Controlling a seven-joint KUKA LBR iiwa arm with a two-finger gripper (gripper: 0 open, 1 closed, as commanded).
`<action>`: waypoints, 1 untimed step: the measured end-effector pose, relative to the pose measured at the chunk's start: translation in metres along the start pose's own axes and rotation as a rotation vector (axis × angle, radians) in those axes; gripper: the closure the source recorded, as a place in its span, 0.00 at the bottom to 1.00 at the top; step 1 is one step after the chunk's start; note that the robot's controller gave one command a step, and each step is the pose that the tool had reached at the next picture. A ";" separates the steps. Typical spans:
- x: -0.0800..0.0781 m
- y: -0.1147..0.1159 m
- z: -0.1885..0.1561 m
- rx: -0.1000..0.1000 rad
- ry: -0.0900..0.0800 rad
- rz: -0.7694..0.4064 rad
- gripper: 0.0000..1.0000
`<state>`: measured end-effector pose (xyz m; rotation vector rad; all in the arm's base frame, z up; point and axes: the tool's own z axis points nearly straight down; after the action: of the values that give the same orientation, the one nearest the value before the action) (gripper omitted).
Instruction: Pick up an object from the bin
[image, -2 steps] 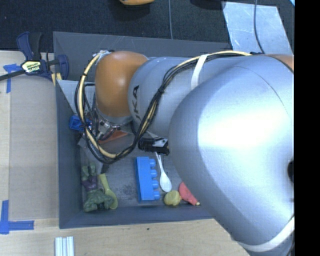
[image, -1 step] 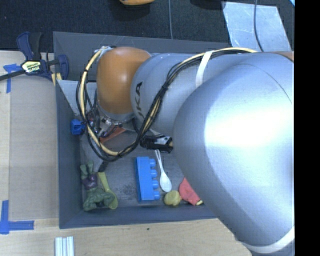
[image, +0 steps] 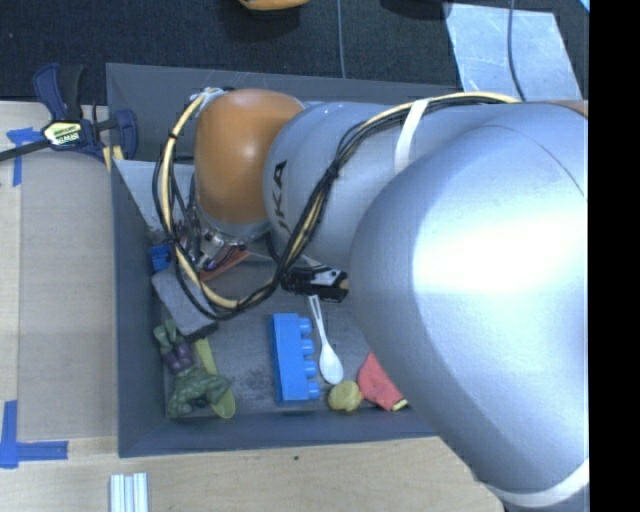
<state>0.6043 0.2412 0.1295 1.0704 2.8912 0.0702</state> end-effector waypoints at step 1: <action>0.000 -0.001 -0.008 0.003 0.003 0.001 1.00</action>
Offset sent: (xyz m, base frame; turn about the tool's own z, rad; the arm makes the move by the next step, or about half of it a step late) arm -0.0003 -0.0001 0.1091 0.0004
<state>0.6033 0.2406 0.1372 1.0730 2.8942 0.0673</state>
